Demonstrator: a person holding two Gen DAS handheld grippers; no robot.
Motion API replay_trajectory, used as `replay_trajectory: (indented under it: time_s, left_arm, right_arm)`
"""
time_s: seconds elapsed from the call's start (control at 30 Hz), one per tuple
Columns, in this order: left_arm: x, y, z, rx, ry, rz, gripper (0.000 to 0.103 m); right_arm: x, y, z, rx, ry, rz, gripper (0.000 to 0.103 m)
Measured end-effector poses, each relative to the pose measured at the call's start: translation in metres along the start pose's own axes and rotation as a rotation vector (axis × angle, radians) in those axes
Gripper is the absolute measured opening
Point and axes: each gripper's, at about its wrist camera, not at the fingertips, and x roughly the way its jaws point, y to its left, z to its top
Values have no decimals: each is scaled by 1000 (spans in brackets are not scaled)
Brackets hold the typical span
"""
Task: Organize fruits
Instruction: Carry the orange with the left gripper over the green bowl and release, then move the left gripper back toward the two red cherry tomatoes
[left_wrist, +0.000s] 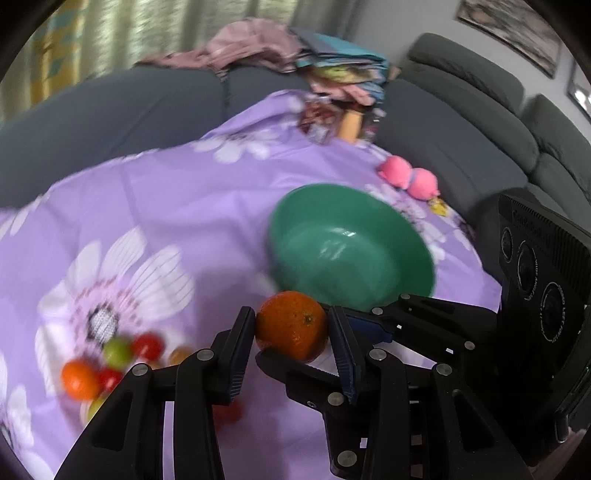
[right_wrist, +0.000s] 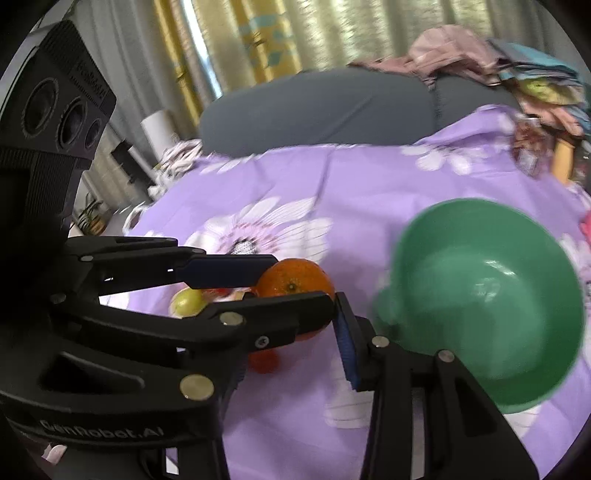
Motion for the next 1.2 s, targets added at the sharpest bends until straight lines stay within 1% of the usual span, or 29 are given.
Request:
replay_trajectory:
  time_s: [0.13,0.27,0.4,0.53,0.6,0.67,0.7,0.77,0.8,0.83,0.87,0.93,1.0,1.07,1.1,1.13,1.17,1.2]
  left_arm:
    - [17,-24,22,59,-1,-30,40]
    - [34,-43,34,97,15,-57,40]
    - [52,-53,41,114,42,-82,40]
    - [66,-57,42,95,69,-100,40]
    - [71,-53,41,53,95,-129,40]
    - [71,-45,41,1,107,-153,40]
    - [69,-38,40,-31,110,-151,42]
    - [65,-24,39,-93,115,-136,49]
    - [62,-15,38,-138,119,-127,55]
    - [59,-7,36,-182,125,-122,59]
    - [55,3,34,-242,136,-122,59]
    - [48,18,29,-322,142,-148,59]
    - [35,31,21,-375,111,-151,59]
    - [21,39,15,-392,71,-128,61]
    - [16,43,13,-401,56,-134,61]
    - [11,47,10,-416,35,-150,61]
    - [3,56,4,-459,-5,-196,63]
    - [0,63,-2,-505,-24,-236,68]
  right_arm:
    - [-14,-26,3,36,-30,-45,41]
    - [-19,-51,4,80,-39,-84,41]
    - [-17,-72,1,119,-29,-109,42]
    - [-11,-86,-3,158,-3,-126,44]
    - [-7,-92,-6,174,15,-160,44]
    - [-6,-95,-9,191,19,-161,44]
    - [-6,-97,-11,199,20,-165,46]
    - [-10,-97,-14,202,16,-186,49]
    - [-11,-99,-13,205,13,-190,53]
    - [-12,-99,-13,209,8,-192,53]
    - [-14,-98,-13,213,2,-194,54]
    - [-19,-94,-12,211,-13,-196,54]
    - [-24,-88,-12,204,-25,-191,54]
    - [-26,-82,-12,198,-33,-183,54]
    - [-29,-77,-11,191,-42,-178,54]
    - [-31,-73,-11,187,-48,-175,54]
    - [-34,-67,-11,176,-68,-165,55]
    - [-38,-62,-10,167,-91,-153,58]
